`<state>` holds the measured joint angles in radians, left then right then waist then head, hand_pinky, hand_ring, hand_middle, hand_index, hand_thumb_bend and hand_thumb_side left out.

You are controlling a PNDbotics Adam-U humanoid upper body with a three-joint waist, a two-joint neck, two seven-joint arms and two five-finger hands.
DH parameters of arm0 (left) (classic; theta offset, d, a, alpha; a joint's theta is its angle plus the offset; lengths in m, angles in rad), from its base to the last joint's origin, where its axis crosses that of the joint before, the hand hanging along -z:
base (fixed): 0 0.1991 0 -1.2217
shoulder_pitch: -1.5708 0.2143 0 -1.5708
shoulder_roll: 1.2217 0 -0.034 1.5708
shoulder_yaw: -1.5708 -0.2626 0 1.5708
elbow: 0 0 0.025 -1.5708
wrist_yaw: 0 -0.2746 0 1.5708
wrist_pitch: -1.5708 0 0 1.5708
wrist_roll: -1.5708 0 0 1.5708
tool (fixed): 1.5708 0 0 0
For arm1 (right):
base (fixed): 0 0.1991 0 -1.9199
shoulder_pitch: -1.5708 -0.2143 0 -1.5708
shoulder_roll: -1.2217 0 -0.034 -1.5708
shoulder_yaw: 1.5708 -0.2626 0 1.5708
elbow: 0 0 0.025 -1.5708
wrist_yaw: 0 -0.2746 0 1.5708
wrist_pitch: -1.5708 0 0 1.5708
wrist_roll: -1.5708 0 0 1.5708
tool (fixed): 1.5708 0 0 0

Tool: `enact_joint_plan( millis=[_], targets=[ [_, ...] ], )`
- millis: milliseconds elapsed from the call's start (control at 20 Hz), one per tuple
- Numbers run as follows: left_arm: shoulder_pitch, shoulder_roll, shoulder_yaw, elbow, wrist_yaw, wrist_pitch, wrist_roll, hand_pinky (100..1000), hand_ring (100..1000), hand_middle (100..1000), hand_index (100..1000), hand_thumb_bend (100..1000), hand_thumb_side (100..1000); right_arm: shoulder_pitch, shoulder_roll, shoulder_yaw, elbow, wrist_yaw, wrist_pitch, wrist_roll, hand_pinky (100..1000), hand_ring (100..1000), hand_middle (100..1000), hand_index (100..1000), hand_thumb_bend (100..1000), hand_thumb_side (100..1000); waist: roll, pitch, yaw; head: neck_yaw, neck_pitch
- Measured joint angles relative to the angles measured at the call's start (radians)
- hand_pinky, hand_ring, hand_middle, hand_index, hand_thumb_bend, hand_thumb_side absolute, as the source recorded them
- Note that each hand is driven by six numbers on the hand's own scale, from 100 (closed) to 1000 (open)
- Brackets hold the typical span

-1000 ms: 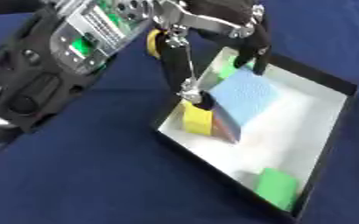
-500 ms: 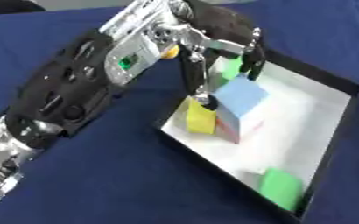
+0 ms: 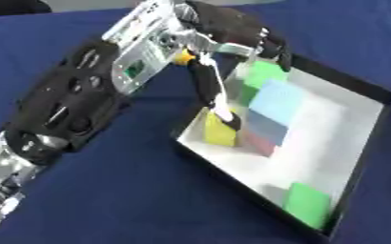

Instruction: Pick up objects on the table and place them in the box.

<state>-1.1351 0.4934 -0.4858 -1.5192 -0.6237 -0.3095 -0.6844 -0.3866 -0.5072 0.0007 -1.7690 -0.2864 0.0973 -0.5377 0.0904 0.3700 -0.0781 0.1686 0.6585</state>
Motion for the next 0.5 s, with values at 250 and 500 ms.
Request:
enact_joint_plan(
  millis=[250, 500],
  targets=[
    [0.039, 0.067, 0.08, -0.037, 0.06, 0.055, -0.006, 896, 942, 867, 879, 477, 289, 0.001, 0.0, -0.001, 0.0, 0.0, -0.002, -0.004, 799, 771, 715, 805, 100, 503, 0.0, 0.0, 0.008, -0.008, 0.0],
    [0.092, 0.155, 0.181, 0.028, 0.146, 0.115, -0.007, 893, 936, 857, 865, 433, 249, 0.009, -0.001, -0.006, 0.0, 0.0, -0.003, -0.011, 799, 770, 715, 805, 100, 504, 0.0, 0.0, 0.019, -0.021, 0.0]
  ],
)
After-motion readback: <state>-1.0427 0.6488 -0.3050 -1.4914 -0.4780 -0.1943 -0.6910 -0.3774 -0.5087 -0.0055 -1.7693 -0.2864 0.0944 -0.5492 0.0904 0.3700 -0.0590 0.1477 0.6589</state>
